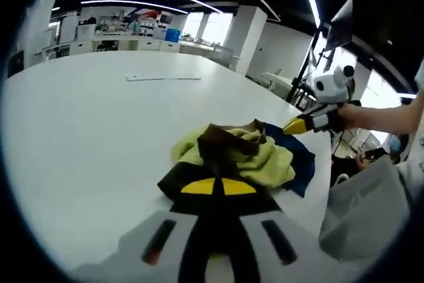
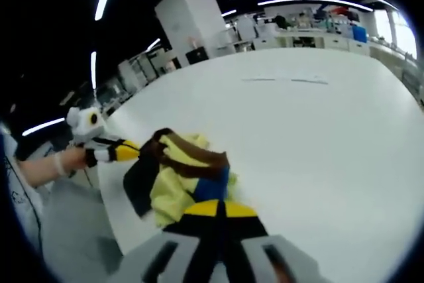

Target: Fold the garment on the visible template until the final outline fits inside the template.

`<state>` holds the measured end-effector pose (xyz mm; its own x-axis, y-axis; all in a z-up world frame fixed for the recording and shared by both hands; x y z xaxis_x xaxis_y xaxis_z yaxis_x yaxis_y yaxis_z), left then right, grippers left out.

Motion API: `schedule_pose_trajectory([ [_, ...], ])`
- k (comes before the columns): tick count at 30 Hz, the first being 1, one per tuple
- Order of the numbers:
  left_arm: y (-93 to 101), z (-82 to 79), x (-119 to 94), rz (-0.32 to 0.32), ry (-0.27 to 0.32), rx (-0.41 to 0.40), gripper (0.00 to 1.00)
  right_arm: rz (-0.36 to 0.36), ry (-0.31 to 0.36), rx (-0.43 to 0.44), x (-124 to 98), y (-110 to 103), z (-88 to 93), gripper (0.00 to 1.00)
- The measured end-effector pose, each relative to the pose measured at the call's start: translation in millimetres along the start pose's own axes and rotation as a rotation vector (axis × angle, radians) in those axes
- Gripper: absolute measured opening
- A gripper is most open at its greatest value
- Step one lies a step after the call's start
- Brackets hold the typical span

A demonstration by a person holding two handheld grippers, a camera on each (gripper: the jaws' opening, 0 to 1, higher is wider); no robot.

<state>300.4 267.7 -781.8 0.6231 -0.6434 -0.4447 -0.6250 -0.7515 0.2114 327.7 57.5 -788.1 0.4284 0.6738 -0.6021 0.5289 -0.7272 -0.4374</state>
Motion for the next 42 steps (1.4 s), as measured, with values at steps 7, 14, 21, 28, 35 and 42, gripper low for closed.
schedule_pose_trajectory([
  [7,-8.0,-11.9,-15,-0.023,0.030,-0.008,0.00,-0.036,0.049,0.053,-17,-12,-14.1,0.00],
  [14,-16.9,-40.9,-35,-0.055,0.100,-0.030,0.00,-0.075,0.145,0.048,-38,-31,-46.3,0.00],
  [21,-25.9,-72.1,-59,-0.082,0.181,-0.055,0.00,-0.108,0.222,0.031,-58,-50,-75.6,0.00],
  [28,-29.9,-99.4,-80,-0.103,0.241,-0.062,0.00,-0.126,0.271,0.007,-77,-61,-89.4,0.00],
  [35,-24.2,-124.7,-97,-0.092,0.288,-0.034,0.00,-0.145,0.328,-0.033,-98,-76,-106.7,0.00],
  [42,-16.6,-155.0,-110,-0.078,0.352,-0.021,0.00,-0.162,0.385,-0.095,-118,-96,-130.5,0.00],
])
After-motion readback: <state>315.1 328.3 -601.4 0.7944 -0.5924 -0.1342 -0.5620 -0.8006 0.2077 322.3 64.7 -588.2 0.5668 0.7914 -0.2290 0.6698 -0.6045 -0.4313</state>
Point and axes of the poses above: the point that each gripper's makers call its tool centre point, and the gripper's own axes: x roughly forward along the fingers, y roughly to its right, z roughly out of its underside, the point moved 1 cm from there along -x, roughly backward along the fingers, and after that the axes turned 7 degrees about x, right-handed, at the moved point
